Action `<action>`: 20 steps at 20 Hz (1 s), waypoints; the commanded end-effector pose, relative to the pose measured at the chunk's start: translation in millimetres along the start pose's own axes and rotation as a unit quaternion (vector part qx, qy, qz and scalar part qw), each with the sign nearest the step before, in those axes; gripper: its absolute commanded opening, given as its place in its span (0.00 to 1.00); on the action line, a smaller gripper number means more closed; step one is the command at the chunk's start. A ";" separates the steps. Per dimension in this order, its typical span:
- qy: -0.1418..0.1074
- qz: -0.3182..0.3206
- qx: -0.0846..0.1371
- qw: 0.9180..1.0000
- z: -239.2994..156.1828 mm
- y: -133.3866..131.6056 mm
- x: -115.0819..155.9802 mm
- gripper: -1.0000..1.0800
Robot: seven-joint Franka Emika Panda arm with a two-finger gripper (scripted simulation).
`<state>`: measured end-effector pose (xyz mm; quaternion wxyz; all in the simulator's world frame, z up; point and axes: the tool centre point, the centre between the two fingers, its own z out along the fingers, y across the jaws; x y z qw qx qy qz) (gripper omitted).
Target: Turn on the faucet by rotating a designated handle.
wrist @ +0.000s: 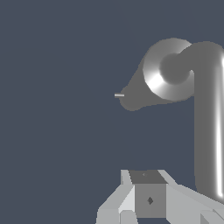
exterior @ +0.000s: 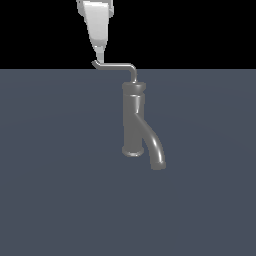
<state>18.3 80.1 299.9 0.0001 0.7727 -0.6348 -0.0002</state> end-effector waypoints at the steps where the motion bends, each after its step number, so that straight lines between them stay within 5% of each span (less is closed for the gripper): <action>1: 0.000 0.000 0.000 1.000 0.0 2.9 -0.2 0.00; 20: 0.000 0.000 0.000 1.000 0.1 61.0 -3.7 0.00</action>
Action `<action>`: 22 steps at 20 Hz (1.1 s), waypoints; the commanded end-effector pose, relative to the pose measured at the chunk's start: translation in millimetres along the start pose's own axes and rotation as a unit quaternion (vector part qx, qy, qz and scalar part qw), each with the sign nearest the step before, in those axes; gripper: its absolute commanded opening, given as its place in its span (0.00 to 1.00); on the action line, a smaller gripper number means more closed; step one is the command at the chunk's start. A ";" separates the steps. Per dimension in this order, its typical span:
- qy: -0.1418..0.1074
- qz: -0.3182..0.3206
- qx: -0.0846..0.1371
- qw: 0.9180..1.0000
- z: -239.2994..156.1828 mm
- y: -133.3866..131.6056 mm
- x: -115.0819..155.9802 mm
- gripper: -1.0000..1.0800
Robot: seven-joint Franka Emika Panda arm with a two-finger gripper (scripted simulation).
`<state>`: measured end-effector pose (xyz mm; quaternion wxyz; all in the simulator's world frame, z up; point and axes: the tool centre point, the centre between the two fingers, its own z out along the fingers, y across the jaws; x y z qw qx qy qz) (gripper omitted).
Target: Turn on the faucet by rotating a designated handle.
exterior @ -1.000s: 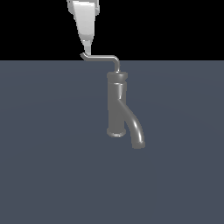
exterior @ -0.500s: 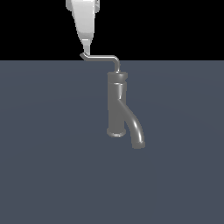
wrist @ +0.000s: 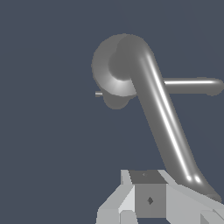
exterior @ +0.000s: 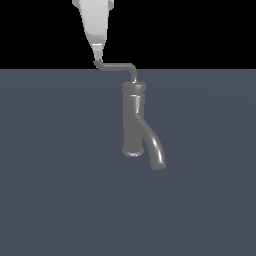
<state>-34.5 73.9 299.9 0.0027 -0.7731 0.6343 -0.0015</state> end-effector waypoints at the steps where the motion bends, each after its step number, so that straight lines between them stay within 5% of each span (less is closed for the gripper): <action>1: 0.001 0.001 -0.003 1.000 0.0 11.2 0.3 0.00; 22: 0.001 0.001 -0.003 1.000 -0.3 69.2 40.6 0.00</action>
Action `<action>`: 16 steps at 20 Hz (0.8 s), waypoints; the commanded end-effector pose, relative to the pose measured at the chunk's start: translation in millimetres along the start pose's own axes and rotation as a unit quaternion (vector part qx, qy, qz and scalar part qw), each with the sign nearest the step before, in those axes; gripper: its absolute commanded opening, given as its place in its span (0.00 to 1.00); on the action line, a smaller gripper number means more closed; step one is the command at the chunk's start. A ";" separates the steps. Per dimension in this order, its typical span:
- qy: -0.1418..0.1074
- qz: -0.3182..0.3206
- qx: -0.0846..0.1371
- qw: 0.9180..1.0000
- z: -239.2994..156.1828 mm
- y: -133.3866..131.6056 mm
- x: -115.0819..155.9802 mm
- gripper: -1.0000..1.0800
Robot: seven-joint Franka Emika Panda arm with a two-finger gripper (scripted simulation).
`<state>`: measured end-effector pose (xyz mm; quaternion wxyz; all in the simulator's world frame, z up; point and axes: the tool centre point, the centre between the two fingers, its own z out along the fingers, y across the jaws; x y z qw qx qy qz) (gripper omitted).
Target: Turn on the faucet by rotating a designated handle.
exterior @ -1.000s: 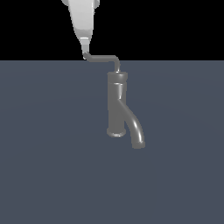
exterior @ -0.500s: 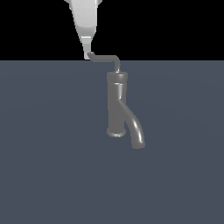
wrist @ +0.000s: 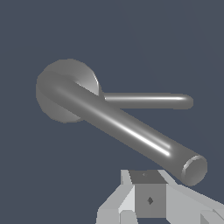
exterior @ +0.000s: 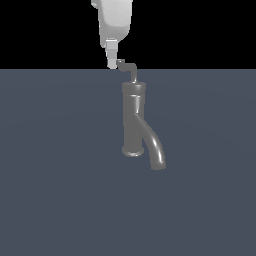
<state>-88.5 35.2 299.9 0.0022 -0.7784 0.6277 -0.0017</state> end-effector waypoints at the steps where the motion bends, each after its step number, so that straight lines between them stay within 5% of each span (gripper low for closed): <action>1: 0.000 0.009 -0.002 1.000 0.0 12.5 15.6 0.00; 6: 0.001 0.002 -0.001 1.000 -0.1 17.0 14.4 0.00; 16: 0.000 0.007 -0.002 1.000 -0.2 24.6 75.2 0.00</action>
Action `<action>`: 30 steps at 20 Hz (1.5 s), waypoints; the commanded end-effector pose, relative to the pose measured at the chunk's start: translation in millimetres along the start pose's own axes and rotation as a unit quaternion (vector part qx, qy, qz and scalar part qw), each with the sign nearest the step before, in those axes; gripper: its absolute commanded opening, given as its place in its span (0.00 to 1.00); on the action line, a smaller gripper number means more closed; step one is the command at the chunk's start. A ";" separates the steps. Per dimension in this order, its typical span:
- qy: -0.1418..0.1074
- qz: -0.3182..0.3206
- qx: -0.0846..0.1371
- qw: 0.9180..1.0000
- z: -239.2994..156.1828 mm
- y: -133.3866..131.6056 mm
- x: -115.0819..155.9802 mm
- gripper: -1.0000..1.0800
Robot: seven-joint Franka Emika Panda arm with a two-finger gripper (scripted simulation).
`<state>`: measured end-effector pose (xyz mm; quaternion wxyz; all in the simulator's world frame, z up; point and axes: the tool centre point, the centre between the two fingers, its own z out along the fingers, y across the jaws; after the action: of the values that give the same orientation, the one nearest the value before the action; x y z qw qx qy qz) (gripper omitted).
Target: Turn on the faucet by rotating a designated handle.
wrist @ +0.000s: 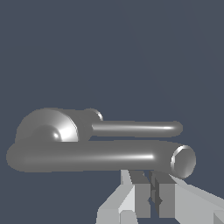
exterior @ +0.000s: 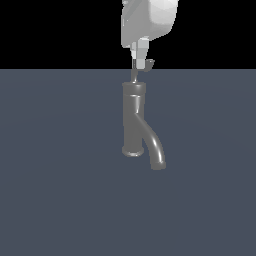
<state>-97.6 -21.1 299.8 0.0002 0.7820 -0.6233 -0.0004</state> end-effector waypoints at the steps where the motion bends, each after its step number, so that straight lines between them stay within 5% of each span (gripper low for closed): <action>1: 0.000 0.013 0.001 1.000 -0.1 4.8 27.9 0.00; 6: 0.000 0.015 0.000 1.000 -0.1 7.8 50.7 0.00; 7: -0.001 -0.006 0.000 1.000 -0.1 1.4 25.0 0.00; 30: 0.000 0.012 0.000 1.000 -0.1 -39.0 97.0 0.00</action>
<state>-40.6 -79.0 300.1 0.0003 0.7880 -0.6157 -0.0037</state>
